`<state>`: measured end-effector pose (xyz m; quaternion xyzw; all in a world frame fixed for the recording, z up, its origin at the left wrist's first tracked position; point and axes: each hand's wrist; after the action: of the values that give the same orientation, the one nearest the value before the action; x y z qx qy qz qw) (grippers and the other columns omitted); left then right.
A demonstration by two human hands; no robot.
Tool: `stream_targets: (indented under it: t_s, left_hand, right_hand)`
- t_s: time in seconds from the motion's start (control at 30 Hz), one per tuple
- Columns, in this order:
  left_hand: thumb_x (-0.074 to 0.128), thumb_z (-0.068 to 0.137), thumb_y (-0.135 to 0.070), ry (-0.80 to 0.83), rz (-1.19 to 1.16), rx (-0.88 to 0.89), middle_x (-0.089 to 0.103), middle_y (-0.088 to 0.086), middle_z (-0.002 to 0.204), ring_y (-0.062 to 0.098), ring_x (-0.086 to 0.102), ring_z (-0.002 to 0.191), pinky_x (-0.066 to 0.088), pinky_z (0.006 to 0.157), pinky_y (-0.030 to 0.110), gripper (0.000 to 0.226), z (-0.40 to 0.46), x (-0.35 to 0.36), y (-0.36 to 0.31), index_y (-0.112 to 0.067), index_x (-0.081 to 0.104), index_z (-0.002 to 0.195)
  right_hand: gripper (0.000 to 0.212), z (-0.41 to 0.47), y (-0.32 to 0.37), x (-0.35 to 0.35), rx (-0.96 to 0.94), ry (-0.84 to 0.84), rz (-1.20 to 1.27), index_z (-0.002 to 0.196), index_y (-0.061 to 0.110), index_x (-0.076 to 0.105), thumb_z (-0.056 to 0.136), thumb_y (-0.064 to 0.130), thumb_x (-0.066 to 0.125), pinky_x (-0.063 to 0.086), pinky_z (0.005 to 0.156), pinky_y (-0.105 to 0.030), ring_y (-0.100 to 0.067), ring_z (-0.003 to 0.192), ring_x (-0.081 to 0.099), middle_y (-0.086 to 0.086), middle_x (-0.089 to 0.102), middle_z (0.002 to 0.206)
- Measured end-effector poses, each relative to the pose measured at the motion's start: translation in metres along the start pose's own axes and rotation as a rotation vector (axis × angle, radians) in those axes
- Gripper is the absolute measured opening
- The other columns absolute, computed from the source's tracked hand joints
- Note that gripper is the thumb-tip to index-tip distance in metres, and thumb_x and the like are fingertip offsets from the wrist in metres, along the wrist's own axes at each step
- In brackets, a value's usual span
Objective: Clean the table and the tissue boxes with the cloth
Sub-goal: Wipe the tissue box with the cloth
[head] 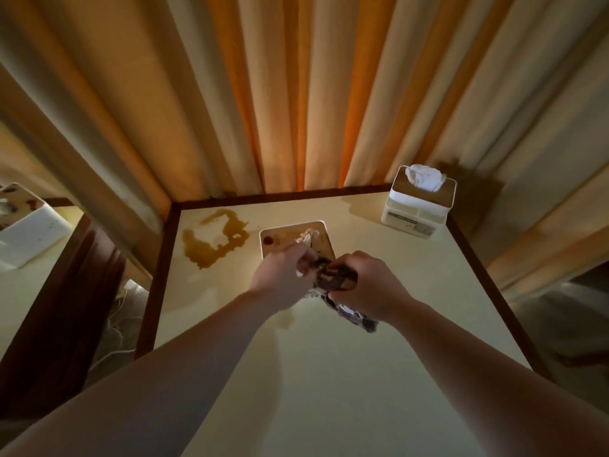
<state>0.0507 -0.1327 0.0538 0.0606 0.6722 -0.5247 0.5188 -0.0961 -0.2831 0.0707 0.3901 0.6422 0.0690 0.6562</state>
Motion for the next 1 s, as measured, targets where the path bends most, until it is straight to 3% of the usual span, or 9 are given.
stream_targets:
  t_s: [0.13,0.23,0.3,0.47,0.63,0.7,0.8,0.87,1.0]
  left_hand:
    - [0.067,0.075,-0.042,0.097,-0.037,-0.024,0.058,-0.014,0.098,0.014,0.059,0.085,0.050,0.071,0.028,0.035,-0.066,0.026,0.018,-0.026,0.069,0.106]
    - [0.064,0.075,-0.042,0.199,-0.014,-0.091,0.059,-0.002,0.113,0.022,0.058,0.103,0.051,0.085,0.032,0.047,-0.098,0.048,0.032,-0.020,0.066,0.117]
    - [0.064,0.076,-0.043,0.253,0.006,-0.128,0.054,0.001,0.121,0.024,0.052,0.117,0.047,0.095,0.034,0.055,-0.111,0.060,0.037,-0.018,0.063,0.125]
    - [0.071,0.074,-0.071,0.267,0.066,-0.110,0.046,0.002,0.140,0.024,0.040,0.132,0.040,0.110,0.035,0.088,-0.114,0.077,0.030,-0.021,0.050,0.143]
    - [0.061,0.066,-0.092,0.365,0.280,-0.228,0.043,0.007,0.140,0.032,0.041,0.132,0.046,0.108,0.048,0.110,-0.097,0.098,0.004,-0.022,0.036,0.147]
    - [0.067,0.068,-0.086,0.401,0.325,-0.268,0.043,0.011,0.137,0.037,0.043,0.129,0.047,0.106,0.050,0.110,-0.091,0.108,-0.006,-0.021,0.031,0.149]
    - [0.072,0.087,-0.055,0.464,0.406,-0.264,0.040,0.013,0.138,0.041,0.039,0.130,0.048,0.105,0.052,0.088,-0.086,0.112,-0.010,-0.029,0.023,0.156]
    - [0.067,0.096,-0.036,0.474,0.433,-0.242,0.041,0.011,0.140,0.038,0.038,0.131,0.049,0.105,0.052,0.074,-0.087,0.111,-0.004,-0.033,0.026,0.157]
    - [0.063,0.095,-0.019,0.461,0.399,-0.177,0.048,0.004,0.138,0.032,0.042,0.133,0.051,0.103,0.051,0.065,-0.099,0.097,0.010,-0.037,0.038,0.152]
  right_hand:
    - [0.048,-0.031,-0.001,0.042,0.045,0.065,0.023,0.119,0.033,0.070,0.073,0.044,0.080,0.055,0.082,-0.033,-0.014,0.095,0.062,0.010,0.058,0.100]
    - [0.045,-0.048,-0.007,0.072,0.078,0.126,0.091,0.115,0.027,0.071,0.081,0.056,0.076,0.047,0.071,-0.020,-0.013,0.087,0.065,0.008,0.063,0.094]
    - [0.050,-0.055,-0.015,0.083,0.098,0.150,0.090,0.123,0.028,0.069,0.084,0.059,0.071,0.048,0.079,-0.027,-0.017,0.097,0.065,0.004,0.066,0.105]
    - [0.039,-0.062,-0.031,0.070,0.094,0.189,0.080,0.122,0.021,0.069,0.085,0.030,0.065,0.053,0.093,-0.036,-0.024,0.110,0.064,-0.005,0.068,0.118]
    - [0.046,-0.064,-0.048,0.052,0.064,0.116,0.010,0.138,0.016,0.064,0.093,0.026,0.065,0.045,0.094,-0.025,-0.018,0.118,0.061,-0.003,0.064,0.132]
    - [0.046,-0.066,-0.051,0.047,0.052,0.106,0.001,0.138,0.018,0.065,0.093,0.028,0.066,0.044,0.092,-0.024,-0.015,0.116,0.060,-0.002,0.064,0.131]
    - [0.043,-0.069,-0.057,0.040,0.055,0.108,-0.006,0.135,0.020,0.066,0.093,0.030,0.066,0.044,0.089,-0.025,-0.013,0.112,0.060,0.001,0.064,0.128]
    - [0.042,-0.071,-0.062,0.036,0.063,0.108,-0.009,0.134,0.022,0.067,0.093,0.030,0.066,0.045,0.087,-0.026,-0.012,0.110,0.060,0.003,0.064,0.127]
    - [0.040,-0.069,-0.065,0.034,0.036,0.122,-0.032,0.132,0.022,0.068,0.093,0.029,0.067,0.047,0.087,-0.024,-0.010,0.109,0.061,0.002,0.066,0.127]
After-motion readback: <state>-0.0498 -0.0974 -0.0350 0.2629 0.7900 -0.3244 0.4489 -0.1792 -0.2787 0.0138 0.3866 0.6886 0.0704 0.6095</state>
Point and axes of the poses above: each hand's wrist, its own z-axis towards the middle knuckle, its own x-axis out of the palm, y = z × x
